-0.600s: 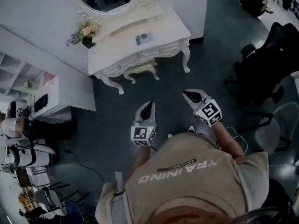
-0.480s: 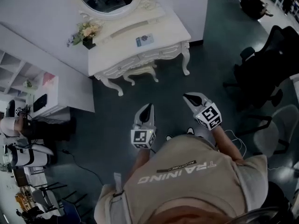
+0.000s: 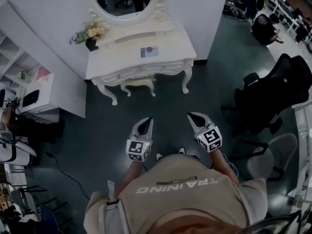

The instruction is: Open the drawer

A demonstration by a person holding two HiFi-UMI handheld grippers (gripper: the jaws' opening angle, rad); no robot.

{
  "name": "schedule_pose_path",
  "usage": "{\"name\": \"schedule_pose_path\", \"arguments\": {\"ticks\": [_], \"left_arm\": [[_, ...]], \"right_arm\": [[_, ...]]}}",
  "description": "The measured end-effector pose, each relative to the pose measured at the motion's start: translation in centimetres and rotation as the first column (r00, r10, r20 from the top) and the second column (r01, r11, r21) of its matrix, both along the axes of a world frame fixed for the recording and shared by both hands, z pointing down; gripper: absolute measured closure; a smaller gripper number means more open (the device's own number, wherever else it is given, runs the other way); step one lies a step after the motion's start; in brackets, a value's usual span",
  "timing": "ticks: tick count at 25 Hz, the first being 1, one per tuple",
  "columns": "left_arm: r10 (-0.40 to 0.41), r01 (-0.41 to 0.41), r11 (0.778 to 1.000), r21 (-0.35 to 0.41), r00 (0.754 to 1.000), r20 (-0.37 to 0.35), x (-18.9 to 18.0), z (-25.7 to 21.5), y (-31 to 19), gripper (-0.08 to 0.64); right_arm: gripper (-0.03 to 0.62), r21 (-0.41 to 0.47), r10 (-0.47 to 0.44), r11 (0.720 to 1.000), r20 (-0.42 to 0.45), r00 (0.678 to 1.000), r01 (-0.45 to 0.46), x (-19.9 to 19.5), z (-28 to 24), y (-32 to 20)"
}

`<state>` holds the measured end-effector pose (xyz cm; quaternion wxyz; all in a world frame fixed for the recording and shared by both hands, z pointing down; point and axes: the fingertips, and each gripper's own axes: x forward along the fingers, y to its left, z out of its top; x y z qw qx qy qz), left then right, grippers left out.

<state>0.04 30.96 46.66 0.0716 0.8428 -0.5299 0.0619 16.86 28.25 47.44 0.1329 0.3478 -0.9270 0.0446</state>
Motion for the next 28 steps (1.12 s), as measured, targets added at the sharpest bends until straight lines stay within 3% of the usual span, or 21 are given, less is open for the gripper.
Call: {"name": "schedule_pose_path", "arguments": {"ticks": [7,11,17,21,25,28], "left_arm": [[-0.018,0.018,0.999,-0.051,1.0,-0.007,2.2,1.1,-1.3,0.552],[-0.061,0.062,0.994,-0.093,0.998,0.014,2.8,2.3,-2.0,0.552],[-0.152,0.153,0.974,-0.169,0.988,0.019,3.5,5.0,-4.2,0.552],[-0.108,0.112,0.978,-0.178,0.994,0.031,5.0,5.4,-4.6,0.552],[-0.096,0.095,0.977,-0.19,0.995,0.002,2.9,6.0,-6.6,0.552],[-0.086,0.085,0.984,-0.155,0.996,-0.002,0.6,5.4,-9.4,0.552]], "right_arm": [[0.591,-0.052,-0.086,0.995,-0.019,0.996,0.085,0.8,2.4,-1.0],[0.591,-0.046,-0.08,0.996,0.001,0.997,0.08,1.9,3.3,-3.4],[0.591,-0.089,-0.167,0.981,0.039,0.985,0.17,1.1,6.9,-7.6],[0.591,-0.126,-0.204,0.969,0.076,0.976,0.212,0.2,8.3,-8.0],[0.591,-0.132,-0.201,0.97,0.052,0.978,0.206,-0.8,8.6,-9.4],[0.591,-0.113,-0.164,0.979,0.037,0.986,0.167,-1.4,7.2,-11.6]]}}
